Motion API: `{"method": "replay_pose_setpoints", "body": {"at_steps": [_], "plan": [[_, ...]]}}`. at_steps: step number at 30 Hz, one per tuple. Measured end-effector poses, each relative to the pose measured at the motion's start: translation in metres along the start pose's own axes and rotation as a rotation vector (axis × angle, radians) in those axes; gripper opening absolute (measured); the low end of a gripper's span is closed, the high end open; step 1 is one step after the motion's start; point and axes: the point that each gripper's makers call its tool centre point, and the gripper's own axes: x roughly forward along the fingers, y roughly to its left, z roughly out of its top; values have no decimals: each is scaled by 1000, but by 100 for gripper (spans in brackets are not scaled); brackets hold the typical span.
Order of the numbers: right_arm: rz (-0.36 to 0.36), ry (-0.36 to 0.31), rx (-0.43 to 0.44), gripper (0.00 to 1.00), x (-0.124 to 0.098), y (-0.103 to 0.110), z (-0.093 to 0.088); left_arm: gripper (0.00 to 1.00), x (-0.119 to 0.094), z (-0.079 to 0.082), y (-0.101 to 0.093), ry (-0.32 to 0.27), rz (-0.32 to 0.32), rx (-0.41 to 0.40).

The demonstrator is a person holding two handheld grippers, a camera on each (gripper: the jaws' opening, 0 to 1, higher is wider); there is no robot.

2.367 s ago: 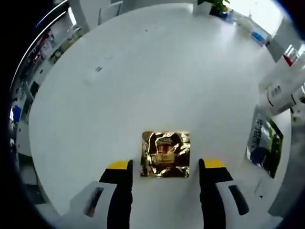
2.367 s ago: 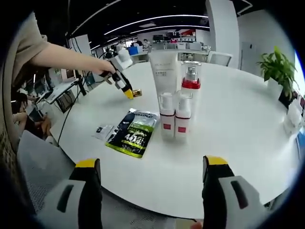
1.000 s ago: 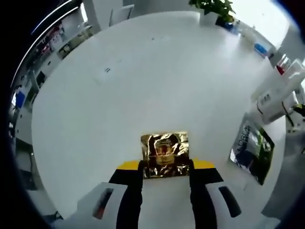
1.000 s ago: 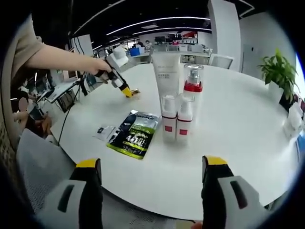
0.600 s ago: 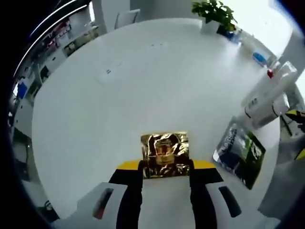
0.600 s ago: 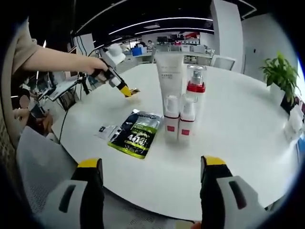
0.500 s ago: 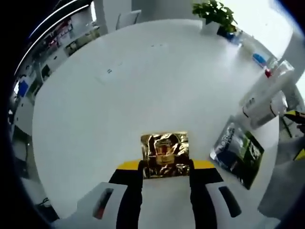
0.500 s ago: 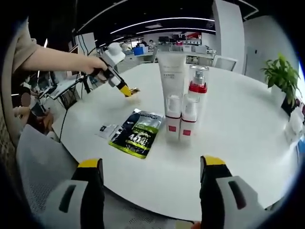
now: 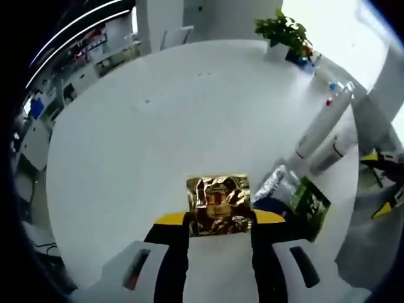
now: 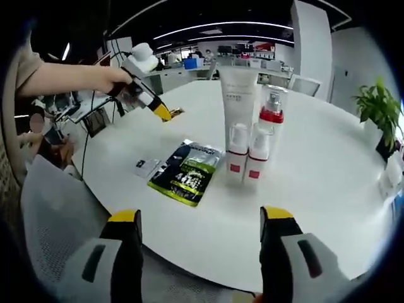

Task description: Arrange the skincare products in the storage area until every visible bottle or jar stands upright without overlapping.

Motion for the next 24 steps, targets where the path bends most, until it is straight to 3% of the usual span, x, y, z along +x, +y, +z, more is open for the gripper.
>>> {"method": "replay_pose_setpoints", "body": {"at_steps": [8,15,24], "plan": [[38,2,-43,75,0,13,-1,36,-20,-9,-15,-49,13,-19],[68,8,-85,73,-1,21,-4,36,-32,-28,-33,-55,32,23],[111,1,-99,65,-6,27,-5,36,-51,-39,-59,-96,46,-12]]}}
